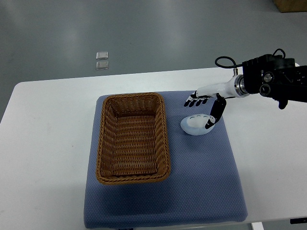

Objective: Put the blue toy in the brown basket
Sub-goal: 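Close the right hand fingers around the pale blue toy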

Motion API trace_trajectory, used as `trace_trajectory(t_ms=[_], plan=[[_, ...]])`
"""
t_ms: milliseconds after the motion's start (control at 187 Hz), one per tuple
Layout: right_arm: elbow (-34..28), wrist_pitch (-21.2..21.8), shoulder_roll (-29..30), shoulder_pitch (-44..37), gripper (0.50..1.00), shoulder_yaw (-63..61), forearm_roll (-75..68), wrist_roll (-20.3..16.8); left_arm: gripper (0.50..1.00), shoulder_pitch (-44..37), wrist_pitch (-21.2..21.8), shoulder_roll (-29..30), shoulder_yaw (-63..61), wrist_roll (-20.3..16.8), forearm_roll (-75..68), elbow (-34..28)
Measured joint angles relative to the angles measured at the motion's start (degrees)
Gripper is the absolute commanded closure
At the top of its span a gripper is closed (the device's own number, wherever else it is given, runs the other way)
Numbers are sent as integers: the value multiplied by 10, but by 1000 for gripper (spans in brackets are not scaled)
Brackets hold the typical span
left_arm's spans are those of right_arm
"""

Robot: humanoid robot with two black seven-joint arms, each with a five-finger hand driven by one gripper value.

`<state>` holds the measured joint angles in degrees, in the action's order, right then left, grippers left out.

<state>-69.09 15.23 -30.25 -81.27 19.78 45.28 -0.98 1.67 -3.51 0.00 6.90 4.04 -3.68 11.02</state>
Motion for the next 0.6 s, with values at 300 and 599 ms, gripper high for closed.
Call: trace_trajectory(t_ms=[300,599], plan=[[15,-13,2,51,593,-32,8,1,500,0,0,0,-1,0,0,1],[37,-33,23,74,621,-33,11,9,500,0,0,0,-1,0,0,1]])
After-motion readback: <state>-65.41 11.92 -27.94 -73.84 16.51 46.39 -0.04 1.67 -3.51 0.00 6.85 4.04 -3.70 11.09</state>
